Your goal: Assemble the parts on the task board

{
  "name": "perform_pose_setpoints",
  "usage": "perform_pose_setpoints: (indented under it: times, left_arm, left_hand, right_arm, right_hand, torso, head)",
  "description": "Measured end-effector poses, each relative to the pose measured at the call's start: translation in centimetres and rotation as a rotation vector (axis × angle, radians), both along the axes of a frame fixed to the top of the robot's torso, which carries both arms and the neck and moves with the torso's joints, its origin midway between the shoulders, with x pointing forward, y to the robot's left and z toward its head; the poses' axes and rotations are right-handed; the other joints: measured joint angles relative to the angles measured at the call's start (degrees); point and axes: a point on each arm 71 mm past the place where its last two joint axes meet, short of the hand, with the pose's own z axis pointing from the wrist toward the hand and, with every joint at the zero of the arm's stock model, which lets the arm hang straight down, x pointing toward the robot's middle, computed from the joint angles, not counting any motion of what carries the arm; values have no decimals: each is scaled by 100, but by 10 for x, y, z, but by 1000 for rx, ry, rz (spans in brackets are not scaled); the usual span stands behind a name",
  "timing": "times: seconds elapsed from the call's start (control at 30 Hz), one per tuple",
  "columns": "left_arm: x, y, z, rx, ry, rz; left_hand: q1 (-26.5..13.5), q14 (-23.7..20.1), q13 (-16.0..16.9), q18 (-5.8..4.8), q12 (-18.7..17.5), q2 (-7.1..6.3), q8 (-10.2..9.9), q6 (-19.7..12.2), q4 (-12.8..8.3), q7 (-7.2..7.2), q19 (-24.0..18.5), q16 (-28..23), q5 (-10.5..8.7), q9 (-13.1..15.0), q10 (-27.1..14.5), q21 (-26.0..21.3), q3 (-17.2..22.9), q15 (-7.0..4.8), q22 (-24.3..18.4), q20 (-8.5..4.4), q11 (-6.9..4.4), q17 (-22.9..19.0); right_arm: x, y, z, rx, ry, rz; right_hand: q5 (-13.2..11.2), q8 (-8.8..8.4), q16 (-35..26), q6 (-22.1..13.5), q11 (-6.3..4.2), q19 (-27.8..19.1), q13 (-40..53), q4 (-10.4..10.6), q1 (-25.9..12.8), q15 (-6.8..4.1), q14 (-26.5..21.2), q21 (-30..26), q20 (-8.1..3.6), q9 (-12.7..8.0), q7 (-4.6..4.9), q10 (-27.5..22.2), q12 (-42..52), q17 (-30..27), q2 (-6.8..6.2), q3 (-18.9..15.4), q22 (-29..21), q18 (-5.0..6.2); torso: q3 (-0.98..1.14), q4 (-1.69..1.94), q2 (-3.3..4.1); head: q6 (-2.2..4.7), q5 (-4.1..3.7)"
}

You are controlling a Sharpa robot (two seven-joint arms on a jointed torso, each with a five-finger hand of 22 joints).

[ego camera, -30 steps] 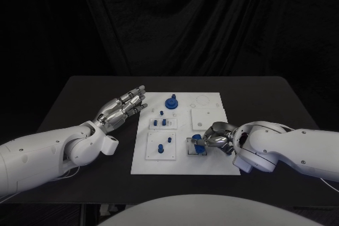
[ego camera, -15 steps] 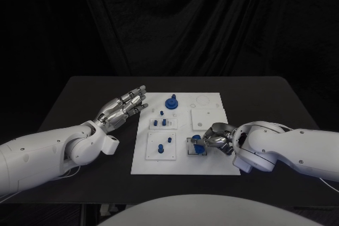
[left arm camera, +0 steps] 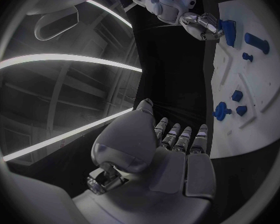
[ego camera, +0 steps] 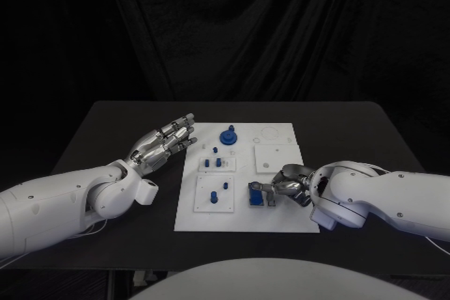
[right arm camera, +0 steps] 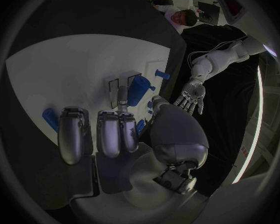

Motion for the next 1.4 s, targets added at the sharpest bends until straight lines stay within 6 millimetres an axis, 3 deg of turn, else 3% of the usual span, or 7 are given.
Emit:
perform_pose_setpoints:
  times: [0.2,0.47,0.57,0.83,0.9,1.23,1.4]
  left_arm:
    - [0,0,0,-1,1,-2]
    - [0,0,0,-1,2,-2]
    - [0,1,0,-1,2,-2]
    - [0,1,-1,0,3,-2]
    - [0,1,-1,0,3,-2]
    - [0,1,-1,0,6,-5]
    - [0,1,-1,1,8,-6]
  left_hand:
    - [0,-21,0,0,0,0,0,0,0,0,0,0,21,0,0,0,0,20,0,0,0,0]
    - [0,-22,0,0,0,0,0,0,-16,0,0,0,23,-1,0,0,16,20,7,0,0,0]
    - [0,-22,0,0,0,0,0,0,-16,0,0,0,23,-1,0,0,16,20,7,0,0,0]
    - [0,-22,-1,0,0,0,0,-20,-16,20,0,0,22,-1,0,0,16,20,11,0,0,0]
    - [-1,-22,-1,0,0,0,0,-20,-16,20,0,0,22,-1,0,0,16,20,12,0,0,0]
    - [-1,-5,-1,0,0,-1,0,0,-16,41,0,0,22,-2,0,0,16,36,24,0,0,1]
    - [-1,-1,-1,0,0,-1,0,0,-15,41,-1,0,45,-2,0,0,15,40,24,-1,0,0]
  right_arm:
    - [0,-1,0,-1,1,-1]
    - [-3,-4,4,12,-39,8]
    - [-5,-4,8,17,-79,30]
    - [-11,-2,14,15,-166,88]
    - [-11,-2,14,13,-176,95]
    - [-11,1,11,2,-198,121]
    - [-12,2,8,-1,-196,128]
  right_hand:
    - [-177,0,0,0,21,20,0,8,-50,0,0,-22,20,-23,0,-21,0,0,42,-117,0,0]
    - [557,81,0,0,20,20,0,-336,941,0,0,-22,20,-28,0,-21,0,0,61,-92,0,0]
    - [599,270,0,33,20,20,0,-465,1290,0,0,-22,20,82,-33,-21,0,0,26,-112,0,0]
    - [599,1377,0,-51,-146,11,0,-392,1627,-84,1,1,-73,940,-218,1,0,0,118,-377,0,1]
    - [599,1504,0,-60,-166,11,0,-363,1633,-103,20,2,-73,1054,-227,-19,0,0,123,-408,2,1]
    - [599,1599,0,-80,-166,10,4,-339,1657,-123,0,1,-114,1157,-246,-20,0,0,148,-431,4,0]
    - [906,1666,0,-133,-207,12,4,-356,1800,-144,20,1,-116,1249,-299,-19,0,0,169,-447,3,1]
  torso:
    - [0,0,1]
    - [-1,-1,0]
    - [0,-1,-1]
    - [0,-1,-2]
    - [0,-1,-2]
    - [-1,-1,-1]
    - [-3,-1,1]
  head:
    - [0,9]
    - [0,47]
    - [0,55]
    - [0,58]
    - [0,55]
    - [0,96]
    - [0,109]
